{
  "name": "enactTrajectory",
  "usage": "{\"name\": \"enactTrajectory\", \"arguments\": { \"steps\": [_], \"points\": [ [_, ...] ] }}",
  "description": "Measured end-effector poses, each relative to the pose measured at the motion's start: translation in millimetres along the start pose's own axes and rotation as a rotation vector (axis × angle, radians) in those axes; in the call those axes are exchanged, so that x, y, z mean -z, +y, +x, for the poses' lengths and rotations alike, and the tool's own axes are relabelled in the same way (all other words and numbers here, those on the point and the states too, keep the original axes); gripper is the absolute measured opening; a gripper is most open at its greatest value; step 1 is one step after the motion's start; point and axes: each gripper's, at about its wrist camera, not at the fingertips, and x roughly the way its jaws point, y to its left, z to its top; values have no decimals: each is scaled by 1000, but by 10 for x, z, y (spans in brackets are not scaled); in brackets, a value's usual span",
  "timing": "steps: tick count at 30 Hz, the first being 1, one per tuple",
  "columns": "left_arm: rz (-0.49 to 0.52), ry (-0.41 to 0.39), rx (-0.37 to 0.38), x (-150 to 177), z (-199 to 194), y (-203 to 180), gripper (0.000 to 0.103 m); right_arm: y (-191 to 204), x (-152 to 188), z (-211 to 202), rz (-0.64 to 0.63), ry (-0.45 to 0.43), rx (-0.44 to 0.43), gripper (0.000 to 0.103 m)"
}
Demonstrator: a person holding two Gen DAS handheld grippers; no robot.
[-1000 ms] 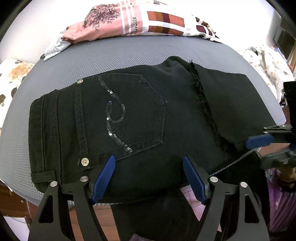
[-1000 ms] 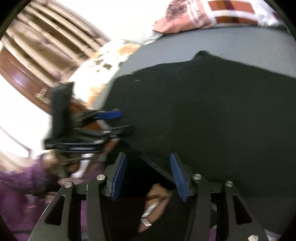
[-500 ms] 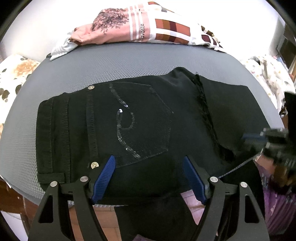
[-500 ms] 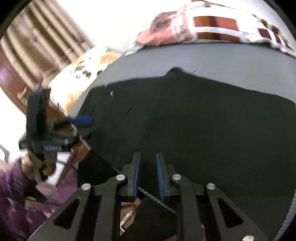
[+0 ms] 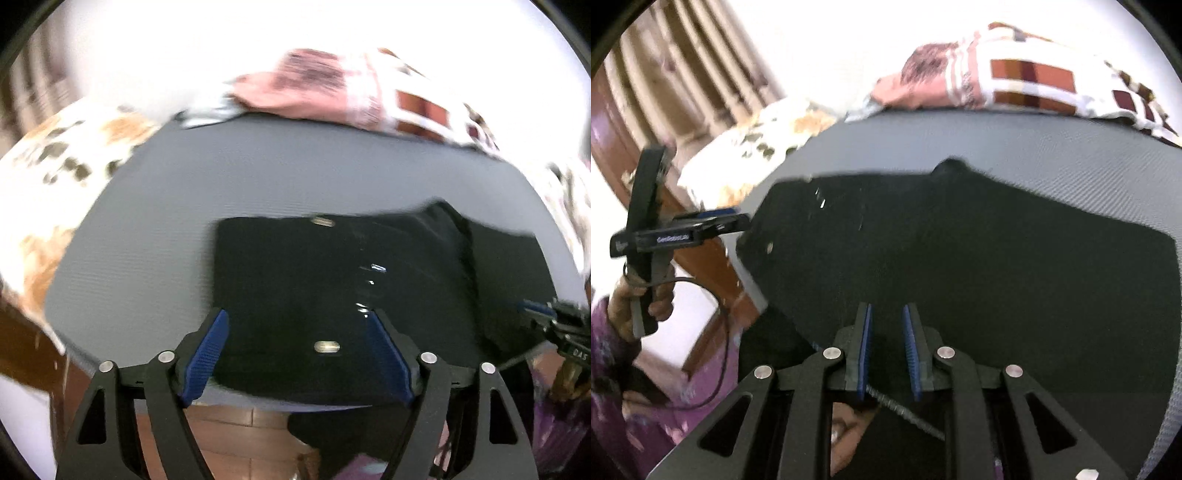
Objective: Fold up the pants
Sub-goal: 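Grasp the jeans waistband with the left gripper and lift it toward the folded leg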
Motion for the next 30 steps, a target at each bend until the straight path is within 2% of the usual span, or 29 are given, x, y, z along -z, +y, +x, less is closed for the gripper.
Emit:
{"name": "enactTrajectory", "arguments": {
  "steps": [3, 8, 14, 18, 22, 28, 30],
  "points": [
    [-131, 21, 74, 66, -35, 465, 78, -109, -47, 66, 55, 5, -1, 20],
    [-245, 92, 167, 254, 100, 861, 77, -177, 33, 274, 106, 60, -15, 20],
    [-506, 166, 397, 458, 367, 1192, 77, -106, 57, 330, 72, 80, -8, 31],
    [-525, 179, 452, 503, 405, 1148, 77, -141, 61, 334, 87, 78, -15, 32],
    [-539, 235, 458, 535, 559, 1099, 76, -160, 52, 343, 100, 77, -28, 34],
    [-541, 212, 489, 467, 648, 1058, 76, -158, 61, 333, 101, 75, -37, 39],
    [-586, 186, 545, 501, 635, 1112, 76, -144, 59, 334, 96, 75, -40, 41]
  ]
}}
